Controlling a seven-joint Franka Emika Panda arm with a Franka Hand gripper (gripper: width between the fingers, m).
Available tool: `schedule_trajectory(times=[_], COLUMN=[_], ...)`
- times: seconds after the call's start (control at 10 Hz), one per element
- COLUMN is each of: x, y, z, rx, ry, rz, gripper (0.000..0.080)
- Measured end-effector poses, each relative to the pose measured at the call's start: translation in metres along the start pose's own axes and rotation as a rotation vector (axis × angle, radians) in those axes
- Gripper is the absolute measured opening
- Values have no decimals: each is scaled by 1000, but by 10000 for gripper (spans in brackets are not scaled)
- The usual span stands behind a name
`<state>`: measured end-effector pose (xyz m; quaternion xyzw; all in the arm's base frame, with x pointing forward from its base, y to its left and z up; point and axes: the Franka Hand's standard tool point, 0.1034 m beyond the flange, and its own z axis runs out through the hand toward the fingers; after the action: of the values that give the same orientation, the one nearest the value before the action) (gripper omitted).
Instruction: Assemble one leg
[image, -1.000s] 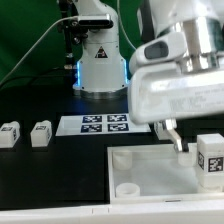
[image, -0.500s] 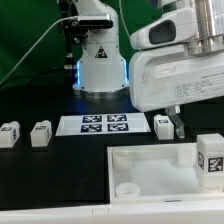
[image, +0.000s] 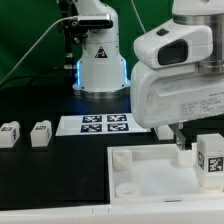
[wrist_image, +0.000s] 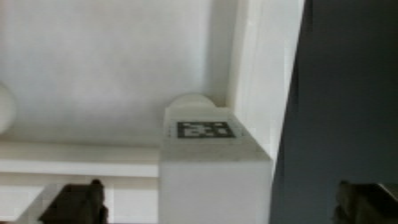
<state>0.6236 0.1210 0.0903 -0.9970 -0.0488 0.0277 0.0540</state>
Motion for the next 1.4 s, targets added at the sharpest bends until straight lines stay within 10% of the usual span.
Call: schedule_trajectory(times=[0.5, 0.9, 1.4], x=[0, 0, 3], y=[-1, 1, 3], z=[15, 15, 16], rx=[-14, -15, 0], ry=[77, 78, 94], rz=[0, 2, 148], gripper=[649, 295, 295])
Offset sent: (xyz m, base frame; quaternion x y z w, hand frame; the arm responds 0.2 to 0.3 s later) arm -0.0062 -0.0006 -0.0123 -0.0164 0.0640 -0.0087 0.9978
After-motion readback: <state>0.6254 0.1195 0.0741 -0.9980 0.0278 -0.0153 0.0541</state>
